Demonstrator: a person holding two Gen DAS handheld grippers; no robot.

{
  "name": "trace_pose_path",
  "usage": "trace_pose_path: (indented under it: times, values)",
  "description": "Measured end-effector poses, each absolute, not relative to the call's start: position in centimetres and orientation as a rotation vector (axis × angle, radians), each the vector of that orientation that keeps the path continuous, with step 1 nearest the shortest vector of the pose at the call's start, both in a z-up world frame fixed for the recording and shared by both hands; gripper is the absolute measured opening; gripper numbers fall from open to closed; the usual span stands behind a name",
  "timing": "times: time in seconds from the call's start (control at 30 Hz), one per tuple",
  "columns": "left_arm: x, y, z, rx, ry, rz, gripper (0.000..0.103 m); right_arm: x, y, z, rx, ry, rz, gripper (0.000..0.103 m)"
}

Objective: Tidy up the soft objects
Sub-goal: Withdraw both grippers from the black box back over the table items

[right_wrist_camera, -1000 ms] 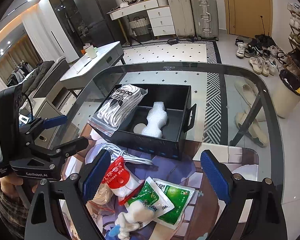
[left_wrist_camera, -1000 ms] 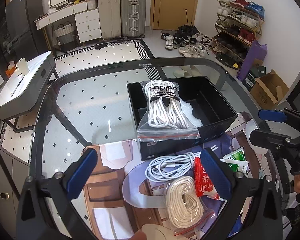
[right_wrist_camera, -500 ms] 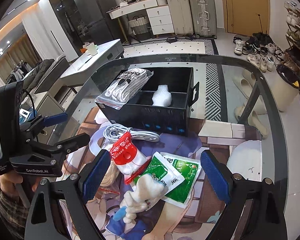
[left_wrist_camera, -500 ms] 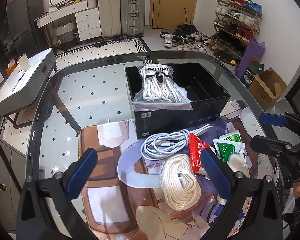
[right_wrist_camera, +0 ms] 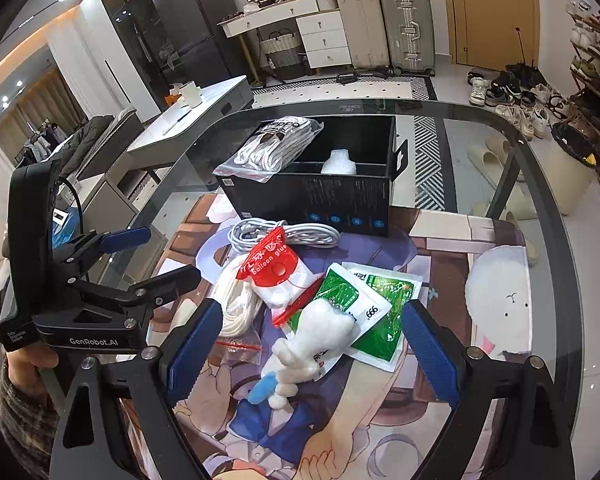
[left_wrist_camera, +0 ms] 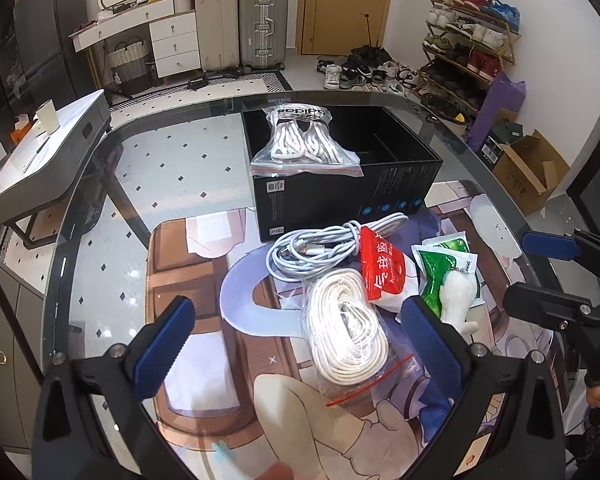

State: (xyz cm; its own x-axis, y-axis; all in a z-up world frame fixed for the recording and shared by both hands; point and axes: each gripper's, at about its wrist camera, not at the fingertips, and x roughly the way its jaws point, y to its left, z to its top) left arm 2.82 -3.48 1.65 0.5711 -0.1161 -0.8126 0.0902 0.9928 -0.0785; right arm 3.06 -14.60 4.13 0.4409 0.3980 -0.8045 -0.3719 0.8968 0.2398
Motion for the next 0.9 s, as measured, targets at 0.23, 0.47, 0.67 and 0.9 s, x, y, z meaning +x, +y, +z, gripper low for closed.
trace_pose_path:
  times: [0.23, 0.47, 0.67, 0.9]
  values:
    - [2.6, -4.2, 0.5, -0.030, 0.980, -0.136, 0.103, 1.8, -14.4, 2.4, 0.028, 1.038, 0.486, 0.092]
    - [2.9, -4.8, -0.2, -0.033, 0.997, -0.151, 0.103, 1.3, -14.1, 1.0, 0.020, 1.069, 0.497, 0.086]
    - [3.3, -5.3, -1.0, -0.028, 1.018, -0.165, 0.103, 1.3, -13.6, 0.1, 0.010, 1.085, 0.506, 0.084]
    - [3.8, -5.6, -1.9, -0.041, 1.037, -0.179, 0.103, 1.1, -12.8, -1.0, -0.016, 1.110, 0.515, 0.078]
